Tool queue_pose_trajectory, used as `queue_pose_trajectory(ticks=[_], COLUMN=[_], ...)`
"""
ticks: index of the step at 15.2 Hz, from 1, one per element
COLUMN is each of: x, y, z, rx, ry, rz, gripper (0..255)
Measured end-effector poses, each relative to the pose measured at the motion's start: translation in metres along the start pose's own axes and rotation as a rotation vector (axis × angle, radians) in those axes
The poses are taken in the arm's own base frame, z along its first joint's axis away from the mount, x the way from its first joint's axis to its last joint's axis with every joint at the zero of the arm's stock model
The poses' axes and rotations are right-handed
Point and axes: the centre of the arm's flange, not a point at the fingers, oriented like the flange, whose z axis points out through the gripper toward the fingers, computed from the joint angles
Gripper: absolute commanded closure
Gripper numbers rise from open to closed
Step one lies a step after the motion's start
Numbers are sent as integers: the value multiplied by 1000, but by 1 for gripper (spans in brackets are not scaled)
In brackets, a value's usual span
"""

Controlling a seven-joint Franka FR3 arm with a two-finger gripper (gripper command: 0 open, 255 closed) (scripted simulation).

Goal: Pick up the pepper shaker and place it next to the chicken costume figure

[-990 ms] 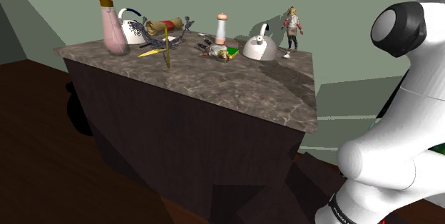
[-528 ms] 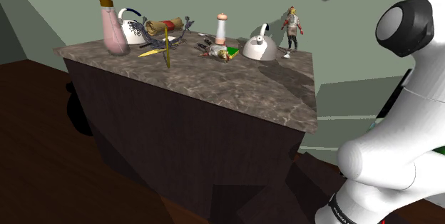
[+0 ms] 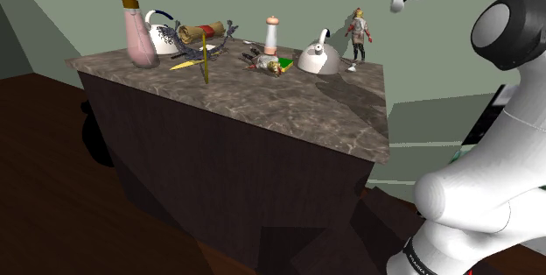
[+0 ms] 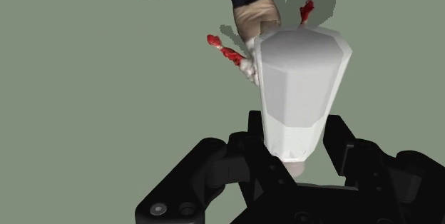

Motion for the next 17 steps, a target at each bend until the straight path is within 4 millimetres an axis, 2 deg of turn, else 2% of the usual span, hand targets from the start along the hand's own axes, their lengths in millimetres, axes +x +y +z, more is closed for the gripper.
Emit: queue_pose_trajectory(ticks=[17], x=[-67], y=[32], z=[53], rx=[0], ry=[0], rz=[0], gripper=[255])
